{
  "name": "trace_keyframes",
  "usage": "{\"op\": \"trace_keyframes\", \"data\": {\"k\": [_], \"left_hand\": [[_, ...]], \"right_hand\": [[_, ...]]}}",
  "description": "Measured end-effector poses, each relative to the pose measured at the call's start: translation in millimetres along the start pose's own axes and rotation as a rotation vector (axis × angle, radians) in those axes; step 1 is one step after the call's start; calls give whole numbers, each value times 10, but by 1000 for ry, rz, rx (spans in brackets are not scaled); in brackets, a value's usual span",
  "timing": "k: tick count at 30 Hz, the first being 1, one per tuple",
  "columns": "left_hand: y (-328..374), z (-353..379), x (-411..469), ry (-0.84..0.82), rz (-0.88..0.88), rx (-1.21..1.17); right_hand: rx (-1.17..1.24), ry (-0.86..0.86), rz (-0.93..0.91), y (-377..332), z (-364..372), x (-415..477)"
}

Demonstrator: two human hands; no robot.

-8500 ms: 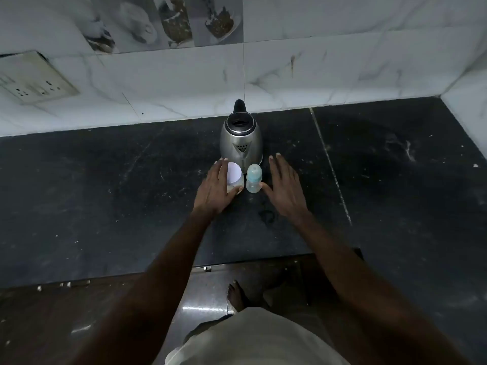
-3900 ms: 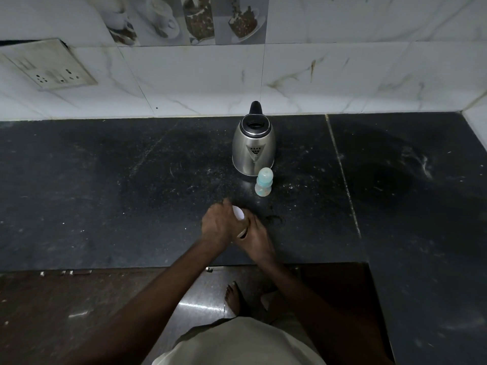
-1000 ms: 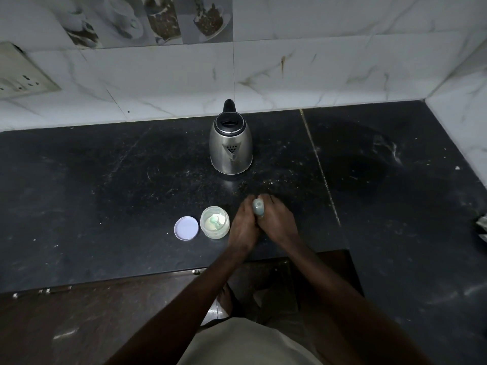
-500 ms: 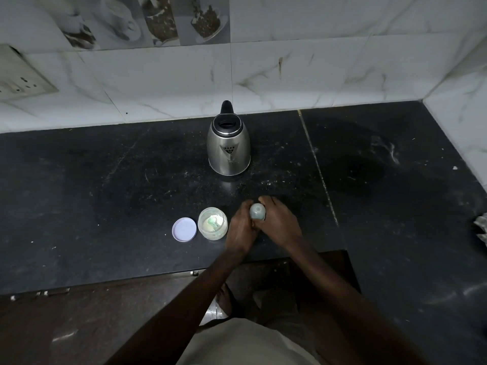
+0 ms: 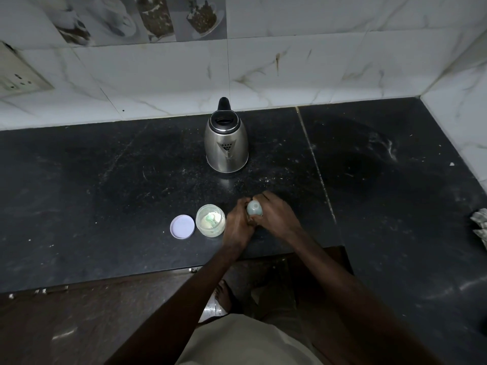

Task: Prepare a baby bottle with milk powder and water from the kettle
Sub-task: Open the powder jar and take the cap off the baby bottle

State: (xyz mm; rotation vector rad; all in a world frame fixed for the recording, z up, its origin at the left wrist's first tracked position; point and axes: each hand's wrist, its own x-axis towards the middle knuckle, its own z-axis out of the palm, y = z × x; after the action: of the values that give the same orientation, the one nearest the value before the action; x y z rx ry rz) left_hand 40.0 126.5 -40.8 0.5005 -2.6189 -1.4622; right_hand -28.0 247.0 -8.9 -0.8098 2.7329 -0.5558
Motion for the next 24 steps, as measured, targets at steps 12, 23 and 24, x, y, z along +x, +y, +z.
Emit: {"op": "trace_keyframes", "data": {"k": [12, 23, 24], "left_hand": [[-27, -39, -3, -27, -18, -17], [-49, 7, 36, -34, -59, 41], [-52, 8, 39, -36, -57, 41]], "right_hand": [[133, -140, -223, 196, -191, 146], [25, -213, -143, 159, -221, 152], [-22, -193, -94, 138, -196, 143]]}}
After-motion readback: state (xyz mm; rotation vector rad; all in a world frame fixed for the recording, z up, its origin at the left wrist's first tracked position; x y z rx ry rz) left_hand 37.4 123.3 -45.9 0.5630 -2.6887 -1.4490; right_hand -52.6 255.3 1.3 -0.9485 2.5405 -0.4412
